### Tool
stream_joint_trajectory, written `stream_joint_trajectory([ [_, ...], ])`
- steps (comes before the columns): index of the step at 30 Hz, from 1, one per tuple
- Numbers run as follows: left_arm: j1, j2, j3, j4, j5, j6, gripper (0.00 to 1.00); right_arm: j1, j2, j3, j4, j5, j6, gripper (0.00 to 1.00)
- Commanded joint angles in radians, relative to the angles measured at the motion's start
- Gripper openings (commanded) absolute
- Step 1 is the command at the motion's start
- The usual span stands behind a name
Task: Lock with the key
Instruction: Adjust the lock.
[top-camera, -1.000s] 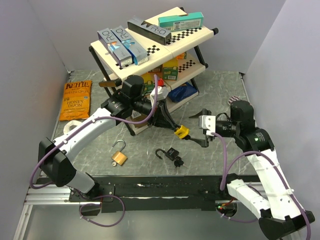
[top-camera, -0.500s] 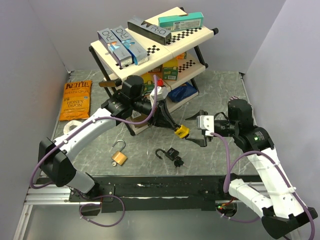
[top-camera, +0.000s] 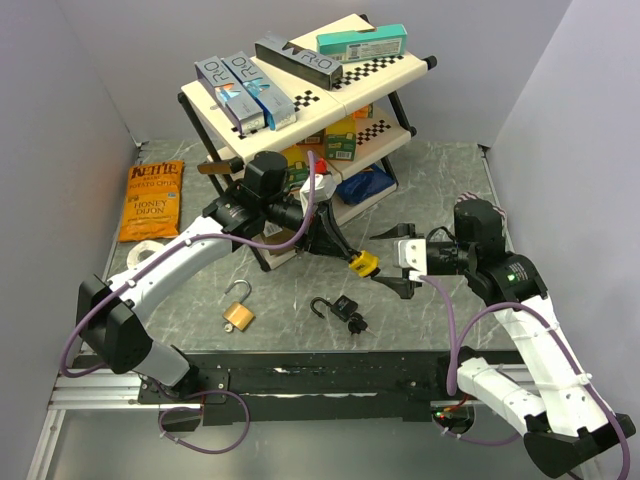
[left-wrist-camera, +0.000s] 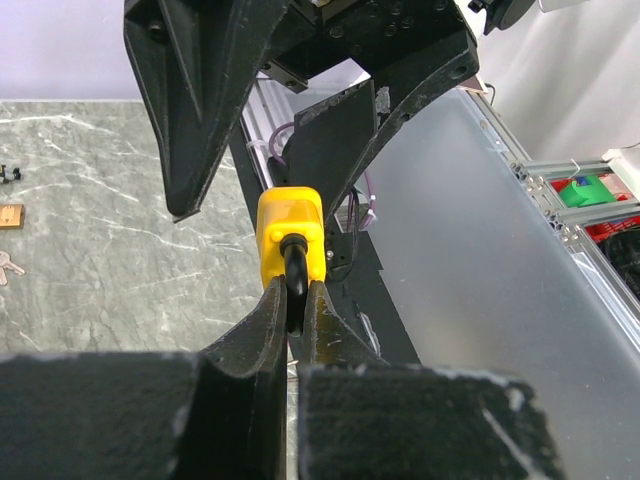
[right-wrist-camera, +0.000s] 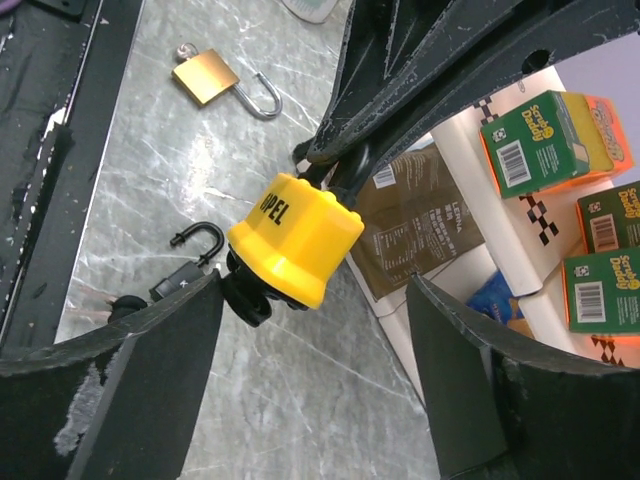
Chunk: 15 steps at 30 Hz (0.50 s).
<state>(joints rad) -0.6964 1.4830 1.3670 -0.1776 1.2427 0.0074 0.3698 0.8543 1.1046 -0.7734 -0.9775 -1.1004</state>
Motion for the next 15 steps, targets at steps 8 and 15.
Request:
stream_joint_trajectory([
  [8,-0.012,-0.017,0.029,0.021,0.055,0.013,0.01,0.006,-0.015,0.009,-0.061,-0.006,-0.165,0.84],
  [15,-0.017,-0.003,0.043,-0.002,0.061,0.029,0.01,0.006,-0.015,0.006,-0.087,0.000,-0.220,0.85],
])
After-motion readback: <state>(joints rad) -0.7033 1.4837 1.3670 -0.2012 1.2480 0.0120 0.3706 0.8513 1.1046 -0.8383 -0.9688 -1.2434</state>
